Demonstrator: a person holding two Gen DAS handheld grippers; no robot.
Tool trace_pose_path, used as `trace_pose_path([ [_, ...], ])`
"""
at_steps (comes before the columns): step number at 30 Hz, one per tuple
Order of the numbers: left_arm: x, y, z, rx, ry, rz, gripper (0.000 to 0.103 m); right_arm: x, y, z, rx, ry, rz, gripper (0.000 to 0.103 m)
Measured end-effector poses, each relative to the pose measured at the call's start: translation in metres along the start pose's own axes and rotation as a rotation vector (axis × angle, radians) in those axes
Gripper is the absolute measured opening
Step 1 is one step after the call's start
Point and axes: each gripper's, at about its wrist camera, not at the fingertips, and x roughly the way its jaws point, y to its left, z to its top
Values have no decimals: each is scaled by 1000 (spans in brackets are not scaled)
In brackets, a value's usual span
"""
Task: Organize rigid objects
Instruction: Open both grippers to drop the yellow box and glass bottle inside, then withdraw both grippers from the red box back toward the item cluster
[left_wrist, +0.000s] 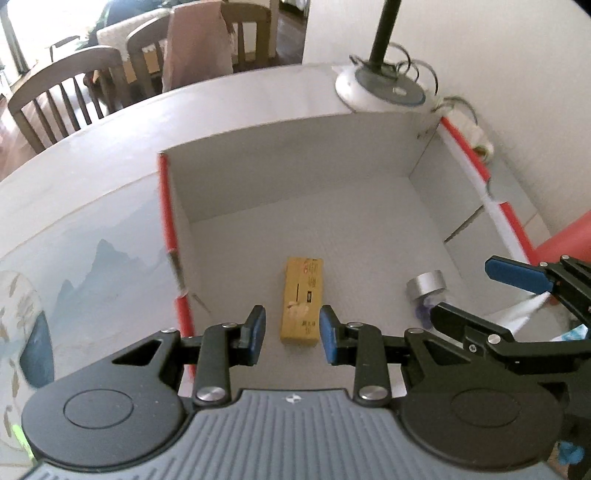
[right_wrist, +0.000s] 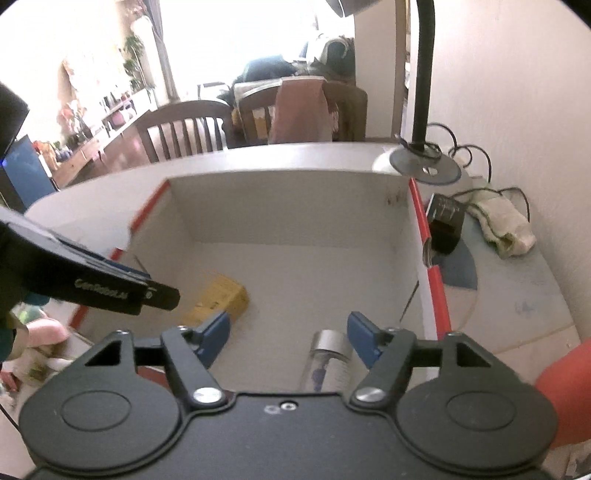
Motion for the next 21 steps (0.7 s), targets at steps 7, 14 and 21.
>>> trace_pose_path([
  [7,-37,9,-21,-23,-83,-32,30,-25,12,7,22,-67,47,82],
  [14,-73,24,-47,-55,-159,-53,31,-49,35,7,13,-119,97,87],
  [21,-121,55,-89,-59,-251,-40,66,-68,76,-1,-3,-144,150,89],
])
